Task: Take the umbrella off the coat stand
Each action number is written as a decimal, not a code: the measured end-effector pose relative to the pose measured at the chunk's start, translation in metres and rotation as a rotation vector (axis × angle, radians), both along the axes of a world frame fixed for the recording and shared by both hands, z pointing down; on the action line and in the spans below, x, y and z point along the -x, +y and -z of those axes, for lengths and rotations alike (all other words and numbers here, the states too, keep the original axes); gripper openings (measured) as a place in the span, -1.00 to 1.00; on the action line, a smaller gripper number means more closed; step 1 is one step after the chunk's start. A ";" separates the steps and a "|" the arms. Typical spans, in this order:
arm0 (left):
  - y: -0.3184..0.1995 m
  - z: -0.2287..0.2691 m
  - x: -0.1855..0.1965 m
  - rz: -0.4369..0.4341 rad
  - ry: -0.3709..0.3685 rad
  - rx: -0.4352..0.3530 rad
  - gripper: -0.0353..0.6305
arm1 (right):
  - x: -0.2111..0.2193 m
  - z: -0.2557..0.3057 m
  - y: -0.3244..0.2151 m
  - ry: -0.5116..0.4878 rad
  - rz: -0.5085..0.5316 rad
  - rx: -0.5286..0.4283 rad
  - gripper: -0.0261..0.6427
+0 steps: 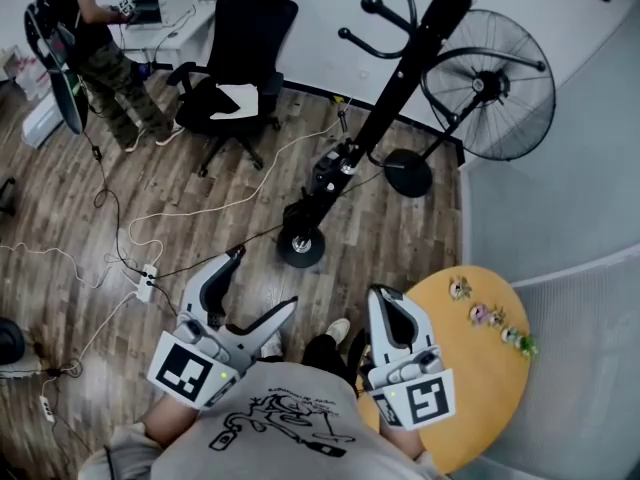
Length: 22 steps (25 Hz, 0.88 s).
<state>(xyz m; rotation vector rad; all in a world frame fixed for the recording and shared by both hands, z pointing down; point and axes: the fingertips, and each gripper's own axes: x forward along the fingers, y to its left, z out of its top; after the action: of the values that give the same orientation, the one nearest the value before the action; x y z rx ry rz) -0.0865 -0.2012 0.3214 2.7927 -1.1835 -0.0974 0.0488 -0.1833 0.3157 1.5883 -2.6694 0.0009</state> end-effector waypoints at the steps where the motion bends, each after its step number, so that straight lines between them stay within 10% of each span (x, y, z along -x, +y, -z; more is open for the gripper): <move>1: -0.002 -0.001 -0.002 0.001 -0.002 0.001 0.23 | -0.002 0.000 -0.001 -0.001 0.000 -0.001 -0.88; 22: -0.056 -0.061 -0.036 -0.002 -0.060 0.049 0.17 | -0.045 0.001 -0.025 -0.004 -0.027 -0.018 -0.88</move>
<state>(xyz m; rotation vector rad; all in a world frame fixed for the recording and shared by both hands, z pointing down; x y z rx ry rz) -0.0502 -0.2573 0.3823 2.7724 -1.1794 0.0157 0.0941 -0.2084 0.3148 1.6309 -2.6586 -0.0190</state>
